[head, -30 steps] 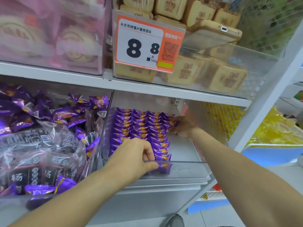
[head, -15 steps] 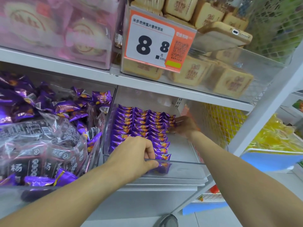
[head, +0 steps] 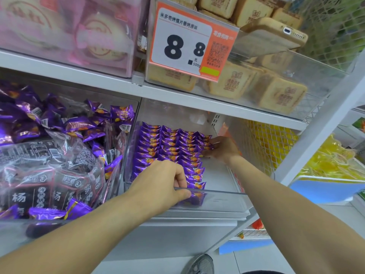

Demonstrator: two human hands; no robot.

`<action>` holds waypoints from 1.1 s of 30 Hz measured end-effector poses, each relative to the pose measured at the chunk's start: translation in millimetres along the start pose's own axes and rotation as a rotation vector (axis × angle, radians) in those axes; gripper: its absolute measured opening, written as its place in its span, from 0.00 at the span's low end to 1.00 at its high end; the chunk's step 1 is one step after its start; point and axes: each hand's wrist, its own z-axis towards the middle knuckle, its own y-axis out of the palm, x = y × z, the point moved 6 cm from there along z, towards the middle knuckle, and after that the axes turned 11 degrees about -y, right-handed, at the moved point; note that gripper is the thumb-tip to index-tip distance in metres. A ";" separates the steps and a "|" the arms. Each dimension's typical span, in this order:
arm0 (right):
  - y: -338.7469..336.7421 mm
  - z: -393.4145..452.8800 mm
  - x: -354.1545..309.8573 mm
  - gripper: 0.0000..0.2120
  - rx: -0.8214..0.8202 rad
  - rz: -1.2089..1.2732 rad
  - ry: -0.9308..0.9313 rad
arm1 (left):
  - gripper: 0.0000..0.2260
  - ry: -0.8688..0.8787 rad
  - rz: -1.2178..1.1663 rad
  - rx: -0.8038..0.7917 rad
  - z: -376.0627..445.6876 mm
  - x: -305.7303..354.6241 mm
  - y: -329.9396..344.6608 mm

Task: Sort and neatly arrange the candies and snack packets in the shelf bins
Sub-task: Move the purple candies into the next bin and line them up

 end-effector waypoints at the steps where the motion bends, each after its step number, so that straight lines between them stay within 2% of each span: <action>1: -2.2 -1.0 -2.2 0.29 -0.001 -0.036 -0.017 | 0.09 -0.001 0.000 -0.001 -0.4 0.1 0.1; 4: -17.7 -6.7 -18.2 0.25 0.013 -0.245 -0.133 | 0.09 -0.004 0.010 -0.003 -0.4 0.0 0.1; 6: -29.9 -15.1 -32.0 0.20 0.040 -0.298 -0.210 | 0.09 -0.004 0.012 -0.003 0.1 0.6 0.2; 11: -44.2 -56.5 -74.9 0.07 0.119 -0.124 -0.403 | 0.08 0.053 0.047 0.011 -6.3 8.7 -6.9; 14: -27.8 -92.6 -116.8 0.04 0.085 0.046 -0.526 | 0.06 0.149 0.026 0.122 -21.4 20.2 -38.1; 17: -1.5 -132.4 -166.7 0.03 0.014 0.203 -0.704 | 0.04 0.177 -0.104 0.255 -39.0 12.4 -89.2; 19: 13.8 -155.8 -202.5 0.04 0.019 0.177 -0.921 | 0.04 0.149 -0.137 0.352 -45.5 -11.2 -123.8; 22: 42.2 -166.6 -248.8 0.05 0.006 0.075 -1.139 | 0.03 0.060 0.027 0.497 -43.1 -61.3 -165.7; 25: 76.0 -135.7 -282.7 0.14 -0.046 -0.097 -1.072 | 0.17 -0.079 0.213 0.514 -28.5 -115.4 -181.8; 28: 108.6 -97.7 -300.5 0.25 -0.161 -0.413 -0.939 | 0.22 -0.080 0.239 0.473 -15.9 -139.8 -178.0; 30: 121.7 -85.1 -305.8 0.25 -0.279 -0.592 -0.848 | 0.24 -0.057 0.231 0.432 -9.4 -141.2 -170.3; 33: 122.4 -76.6 -306.9 0.20 -0.341 -0.651 -0.745 | 0.23 -0.057 0.240 0.448 -4.7 -136.1 -166.8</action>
